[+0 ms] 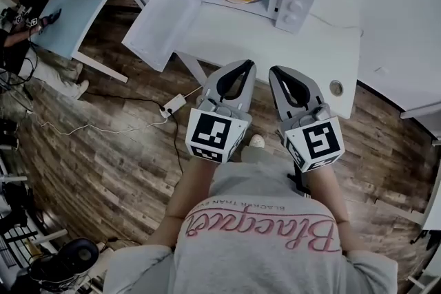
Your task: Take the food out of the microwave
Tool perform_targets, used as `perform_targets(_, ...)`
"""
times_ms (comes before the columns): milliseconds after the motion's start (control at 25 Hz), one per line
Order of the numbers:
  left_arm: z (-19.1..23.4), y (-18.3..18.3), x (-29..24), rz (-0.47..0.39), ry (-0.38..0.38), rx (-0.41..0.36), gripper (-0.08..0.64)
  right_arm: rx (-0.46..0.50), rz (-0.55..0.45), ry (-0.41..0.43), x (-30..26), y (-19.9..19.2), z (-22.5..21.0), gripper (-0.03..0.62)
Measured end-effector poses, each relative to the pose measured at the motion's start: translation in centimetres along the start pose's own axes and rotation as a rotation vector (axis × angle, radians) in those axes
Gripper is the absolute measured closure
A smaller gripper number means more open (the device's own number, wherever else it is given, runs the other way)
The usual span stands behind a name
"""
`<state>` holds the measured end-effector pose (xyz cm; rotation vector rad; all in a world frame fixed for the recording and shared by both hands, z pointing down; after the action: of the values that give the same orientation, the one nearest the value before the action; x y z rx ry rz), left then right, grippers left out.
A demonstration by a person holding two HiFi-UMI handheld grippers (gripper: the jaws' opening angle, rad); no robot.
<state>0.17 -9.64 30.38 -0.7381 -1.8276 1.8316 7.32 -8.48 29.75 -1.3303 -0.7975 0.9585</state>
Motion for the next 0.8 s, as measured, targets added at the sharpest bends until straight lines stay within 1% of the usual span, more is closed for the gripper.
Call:
perform_targets(240, 2.5, 0.3, -3.8, 0.001, 0.040, 0.008, 0.555, 0.019, 0.016, 0.044, -3.8, -0.4, -3.0, 0.580)
perform_targets(600, 4.9, -1.2, -6.6, 0.046, 0.073, 0.047, 0.552, 0.022, 0.035, 0.105, -7.2, -1.4, -4.7, 0.580)
perform_targets(640, 5.0, -1.5, -6.8, 0.051, 0.078, 0.052, 0.545, 0.021, 0.039, 0.110, -7.4, -1.6, -4.8, 0.580)
perform_targets(800, 5.8, -2.2, -7.3, 0.055, 0.090, 0.069, 0.464, -0.003, 0.058, 0.117, -8.2, -2.5, -5.2, 0.580)
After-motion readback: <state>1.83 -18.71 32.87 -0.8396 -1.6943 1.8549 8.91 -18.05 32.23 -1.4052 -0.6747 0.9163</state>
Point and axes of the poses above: the fingertips, and each gripper's own axes: x backward along the fingers, z to its left, y out of its top, the point moved 3 cm from there along x, backward along the fingers, and after that the axes turned 14 degrees about -y, right-handed, at the moved point
